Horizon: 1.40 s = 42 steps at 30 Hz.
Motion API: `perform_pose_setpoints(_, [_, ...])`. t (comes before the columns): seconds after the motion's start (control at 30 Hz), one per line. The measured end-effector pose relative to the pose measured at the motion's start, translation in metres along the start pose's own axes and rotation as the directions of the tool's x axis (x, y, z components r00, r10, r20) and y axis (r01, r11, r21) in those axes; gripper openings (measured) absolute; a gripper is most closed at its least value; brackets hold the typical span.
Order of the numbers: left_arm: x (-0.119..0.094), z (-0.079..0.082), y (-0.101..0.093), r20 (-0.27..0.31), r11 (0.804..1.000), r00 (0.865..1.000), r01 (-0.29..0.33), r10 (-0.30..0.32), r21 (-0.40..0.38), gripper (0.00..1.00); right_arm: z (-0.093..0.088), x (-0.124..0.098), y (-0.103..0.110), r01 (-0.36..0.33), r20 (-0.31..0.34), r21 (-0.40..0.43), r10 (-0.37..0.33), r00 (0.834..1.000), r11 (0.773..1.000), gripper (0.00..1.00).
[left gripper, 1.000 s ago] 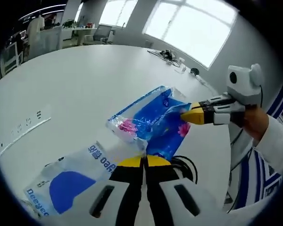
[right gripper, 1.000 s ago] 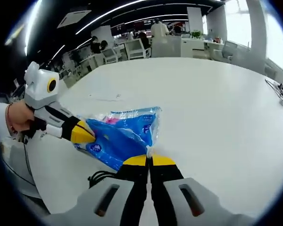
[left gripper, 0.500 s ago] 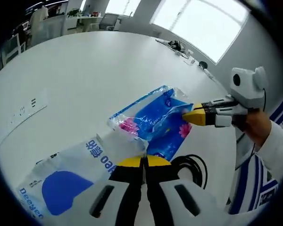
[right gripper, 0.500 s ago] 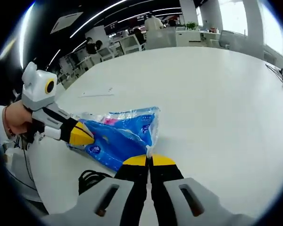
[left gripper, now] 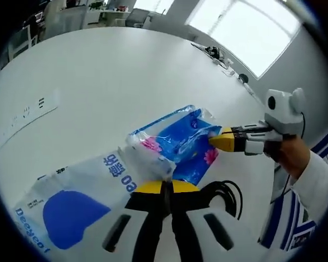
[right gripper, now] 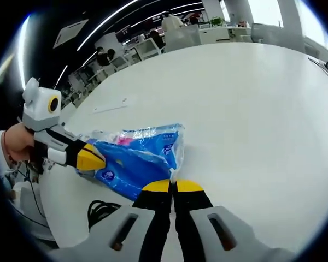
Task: Arrange the tabletop items into an orderly group along one side of the table until the central work area is clear of visible clutter.
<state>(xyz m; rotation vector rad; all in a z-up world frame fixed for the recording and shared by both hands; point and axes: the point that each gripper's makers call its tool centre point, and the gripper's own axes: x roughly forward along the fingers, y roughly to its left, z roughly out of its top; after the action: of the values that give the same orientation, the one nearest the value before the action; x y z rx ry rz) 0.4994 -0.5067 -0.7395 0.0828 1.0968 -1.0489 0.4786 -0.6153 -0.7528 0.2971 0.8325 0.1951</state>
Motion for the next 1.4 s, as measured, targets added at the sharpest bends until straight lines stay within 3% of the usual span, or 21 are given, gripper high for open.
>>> perform_pose_setpoints(1.13, [-0.022,0.0,0.001,0.022,1.0,1.0,-0.009,0.009,-0.006,0.0,-0.004,-0.001,0.0,-0.004,-0.029,-0.035,0.003,1.0,0.999,0.0])
perform_pose_setpoints(1.4, [-0.026,0.001,-0.002,0.034,1.0,0.999,0.004,-0.004,0.006,0.04,-0.003,-0.003,-0.005,0.027,-0.028,-0.057,-0.029,0.999,0.998,0.17])
